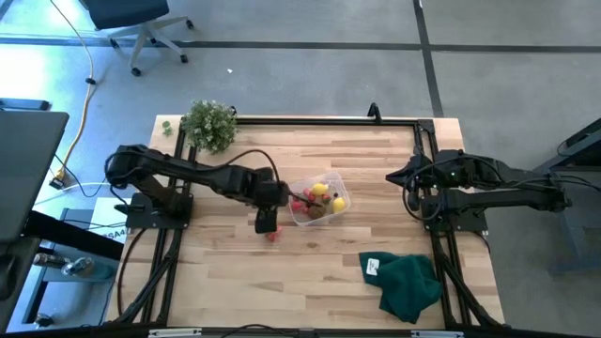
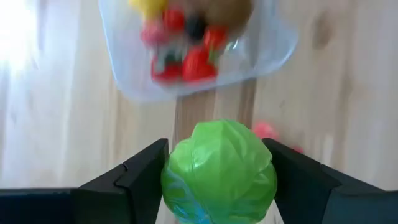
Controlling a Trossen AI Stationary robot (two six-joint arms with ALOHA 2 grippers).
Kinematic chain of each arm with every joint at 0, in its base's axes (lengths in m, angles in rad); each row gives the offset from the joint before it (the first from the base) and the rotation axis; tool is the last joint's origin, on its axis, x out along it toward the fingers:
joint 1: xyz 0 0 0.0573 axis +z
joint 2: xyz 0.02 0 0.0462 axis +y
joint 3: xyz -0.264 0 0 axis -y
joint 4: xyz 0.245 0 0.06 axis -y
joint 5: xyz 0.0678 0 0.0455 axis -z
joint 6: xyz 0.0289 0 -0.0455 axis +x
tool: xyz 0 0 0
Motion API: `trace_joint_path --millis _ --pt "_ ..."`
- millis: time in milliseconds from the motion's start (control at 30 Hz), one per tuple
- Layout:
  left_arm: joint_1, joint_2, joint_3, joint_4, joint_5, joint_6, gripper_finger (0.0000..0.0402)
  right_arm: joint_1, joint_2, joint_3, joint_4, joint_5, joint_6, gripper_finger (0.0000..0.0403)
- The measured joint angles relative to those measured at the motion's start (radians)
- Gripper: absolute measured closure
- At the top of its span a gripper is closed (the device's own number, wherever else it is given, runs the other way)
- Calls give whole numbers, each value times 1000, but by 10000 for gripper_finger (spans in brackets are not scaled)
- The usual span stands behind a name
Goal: Pick and placing Produce into tupperware
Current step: Put the green cabbage into the transparent bin
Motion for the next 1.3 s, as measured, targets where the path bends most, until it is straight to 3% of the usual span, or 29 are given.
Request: trace_joint_path --millis 100,233,400,600,767,1033,1300 --pt "1 0 80 17 0 79 172 0 0 0 0 0 0 384" --pt "7 0 132 159 12 168 166 0 4 0 0 0 0 384" --pt "70 22 149 327 145 218 160 0 7 0 0 0 0 384" --pt "139 106 147 374 230 270 175 0 7 0 -1 0 0 384" --pt "164 205 147 391 279 292 163 0 7 0 -1 0 0 384" --pt "171 321 147 410 278 319 170 0 6 0 -1 0 0 384" --pt "171 351 147 383 236 343 157 0 7 0 -1 0 0 384"
